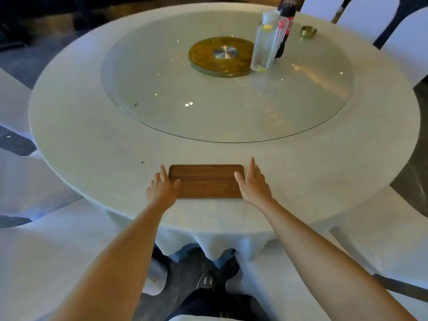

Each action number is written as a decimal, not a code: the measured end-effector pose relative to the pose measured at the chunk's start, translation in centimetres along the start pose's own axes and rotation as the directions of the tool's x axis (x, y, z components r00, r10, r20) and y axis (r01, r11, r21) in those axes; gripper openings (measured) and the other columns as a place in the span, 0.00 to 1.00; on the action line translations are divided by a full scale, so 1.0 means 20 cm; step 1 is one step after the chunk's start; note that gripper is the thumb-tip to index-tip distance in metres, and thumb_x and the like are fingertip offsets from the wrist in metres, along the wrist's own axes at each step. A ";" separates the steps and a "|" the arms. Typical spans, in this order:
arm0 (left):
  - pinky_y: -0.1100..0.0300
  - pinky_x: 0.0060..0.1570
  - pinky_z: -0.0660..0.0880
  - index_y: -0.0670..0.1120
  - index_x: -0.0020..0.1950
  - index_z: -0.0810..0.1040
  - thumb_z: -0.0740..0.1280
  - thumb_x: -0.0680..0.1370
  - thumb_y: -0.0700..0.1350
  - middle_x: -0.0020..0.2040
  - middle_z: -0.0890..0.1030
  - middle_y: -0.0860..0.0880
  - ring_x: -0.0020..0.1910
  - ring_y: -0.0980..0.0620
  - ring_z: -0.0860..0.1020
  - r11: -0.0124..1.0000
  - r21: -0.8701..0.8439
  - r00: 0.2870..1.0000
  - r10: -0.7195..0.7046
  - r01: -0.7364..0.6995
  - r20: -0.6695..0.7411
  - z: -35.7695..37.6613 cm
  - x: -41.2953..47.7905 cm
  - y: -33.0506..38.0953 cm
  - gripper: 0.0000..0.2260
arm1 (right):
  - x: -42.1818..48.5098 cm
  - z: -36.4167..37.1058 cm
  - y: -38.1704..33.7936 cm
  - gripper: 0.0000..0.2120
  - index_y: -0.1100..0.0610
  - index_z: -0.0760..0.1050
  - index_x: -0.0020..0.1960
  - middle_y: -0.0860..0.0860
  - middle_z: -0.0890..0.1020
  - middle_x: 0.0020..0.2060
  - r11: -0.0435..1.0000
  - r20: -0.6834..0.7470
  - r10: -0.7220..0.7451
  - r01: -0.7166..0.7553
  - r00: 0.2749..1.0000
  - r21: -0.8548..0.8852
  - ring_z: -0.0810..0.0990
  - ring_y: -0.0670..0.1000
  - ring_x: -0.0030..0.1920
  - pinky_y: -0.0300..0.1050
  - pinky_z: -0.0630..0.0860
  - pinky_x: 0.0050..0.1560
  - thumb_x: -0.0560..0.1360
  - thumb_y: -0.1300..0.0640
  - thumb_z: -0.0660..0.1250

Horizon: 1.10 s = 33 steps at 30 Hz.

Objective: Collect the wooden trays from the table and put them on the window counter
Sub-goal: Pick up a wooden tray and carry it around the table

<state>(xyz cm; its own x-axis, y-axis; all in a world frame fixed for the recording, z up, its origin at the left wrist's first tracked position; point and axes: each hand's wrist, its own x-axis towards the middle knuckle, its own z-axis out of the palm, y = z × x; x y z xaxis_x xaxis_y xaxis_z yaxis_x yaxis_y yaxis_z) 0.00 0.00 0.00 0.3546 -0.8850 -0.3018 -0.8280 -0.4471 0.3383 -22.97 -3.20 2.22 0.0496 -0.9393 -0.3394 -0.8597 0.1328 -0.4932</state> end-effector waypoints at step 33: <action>0.52 0.42 0.69 0.37 0.57 0.67 0.56 0.77 0.60 0.53 0.80 0.37 0.52 0.37 0.78 0.977 0.019 0.977 -0.212 0.212 -0.007 0.09 0.12 -0.13 0.25 | 0.14 0.14 0.02 0.28 0.64 0.62 0.67 0.61 0.74 0.63 0.927 0.178 0.347 -0.365 0.921 0.082 0.75 0.61 0.62 0.52 0.72 0.58 0.80 0.42 0.49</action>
<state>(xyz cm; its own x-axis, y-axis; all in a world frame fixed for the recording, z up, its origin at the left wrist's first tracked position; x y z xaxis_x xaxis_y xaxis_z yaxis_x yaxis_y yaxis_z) 2.25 -0.82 -3.13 0.5249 -0.7710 -0.3606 -0.7421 -0.6220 0.2497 -21.71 -4.90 -1.17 -0.1621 -0.7624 -0.6265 -0.7737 0.4922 -0.3988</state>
